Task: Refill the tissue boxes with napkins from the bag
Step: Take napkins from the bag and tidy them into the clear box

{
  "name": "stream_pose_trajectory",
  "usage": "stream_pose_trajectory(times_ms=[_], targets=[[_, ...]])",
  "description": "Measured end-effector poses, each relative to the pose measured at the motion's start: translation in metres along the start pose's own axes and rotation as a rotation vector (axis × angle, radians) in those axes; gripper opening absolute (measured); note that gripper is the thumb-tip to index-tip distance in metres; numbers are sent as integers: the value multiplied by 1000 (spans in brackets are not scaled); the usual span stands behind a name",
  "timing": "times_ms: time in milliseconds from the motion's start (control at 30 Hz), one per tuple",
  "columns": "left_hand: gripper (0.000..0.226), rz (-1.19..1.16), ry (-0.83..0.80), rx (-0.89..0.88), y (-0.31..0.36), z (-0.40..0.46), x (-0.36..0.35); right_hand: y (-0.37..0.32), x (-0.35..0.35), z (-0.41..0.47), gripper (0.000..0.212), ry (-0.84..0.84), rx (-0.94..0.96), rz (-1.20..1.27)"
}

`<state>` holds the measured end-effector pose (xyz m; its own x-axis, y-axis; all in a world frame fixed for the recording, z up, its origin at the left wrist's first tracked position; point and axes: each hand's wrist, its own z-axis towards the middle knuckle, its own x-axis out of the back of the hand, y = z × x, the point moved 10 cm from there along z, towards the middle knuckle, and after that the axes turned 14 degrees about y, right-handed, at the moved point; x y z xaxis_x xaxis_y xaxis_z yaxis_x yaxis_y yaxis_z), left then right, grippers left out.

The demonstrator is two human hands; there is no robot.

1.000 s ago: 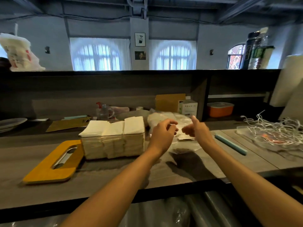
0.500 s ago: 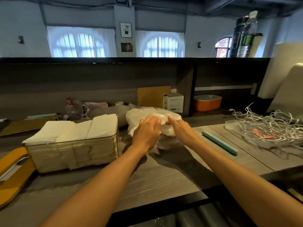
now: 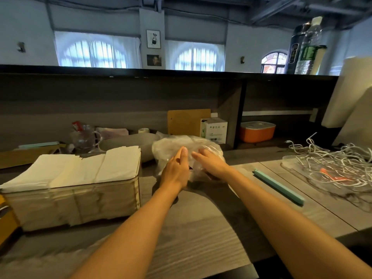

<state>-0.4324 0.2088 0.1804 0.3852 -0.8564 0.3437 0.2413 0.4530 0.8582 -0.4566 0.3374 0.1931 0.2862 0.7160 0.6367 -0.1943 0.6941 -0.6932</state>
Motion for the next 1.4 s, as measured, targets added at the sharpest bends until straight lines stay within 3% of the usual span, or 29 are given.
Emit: stream_pose_trajectory(times_ms=[67, 267, 367, 600, 733, 833, 933, 1067, 1133, 1233, 1400], targets=[[64, -24, 2, 55, -4, 1, 1, 1, -5, 3, 63, 17, -33, 19], [68, -60, 21, 110, -9, 3, 4, -13, -21, -8, 27, -5, 36, 34], [63, -163, 52, 112, -4, -1, 10, -16, -18, -10, 28, 23, 40, 93], [65, -241, 109, 164, -7, -5, 21, -8, 1, -20, 36, -4, -78, 586], [59, -194, 148, 104, -3, -6, 26, -16, 19, -23, 37, -16, -76, 900], [52, -402, 199, 106, 8, -14, 33, -37, 32, -27, 23, -129, -8, 1155], [62, -665, 186, 243, 7, -24, 36, -54, 50, -31, 30, -173, 98, 1265], [78, -938, -143, 345, 23, -39, 10, -57, 47, -35, 23, -146, 69, 1113], [70, -925, -207, 334, 31, -43, 5, -53, 25, -39, 16, -197, 5, 901], [46, -847, -146, 368, 24, -38, 8, -42, 7, -45, 18, -191, -72, 508], [42, -892, 33, 580, -7, -27, 14, -34, 24, -39, 29, -87, -102, 355]])
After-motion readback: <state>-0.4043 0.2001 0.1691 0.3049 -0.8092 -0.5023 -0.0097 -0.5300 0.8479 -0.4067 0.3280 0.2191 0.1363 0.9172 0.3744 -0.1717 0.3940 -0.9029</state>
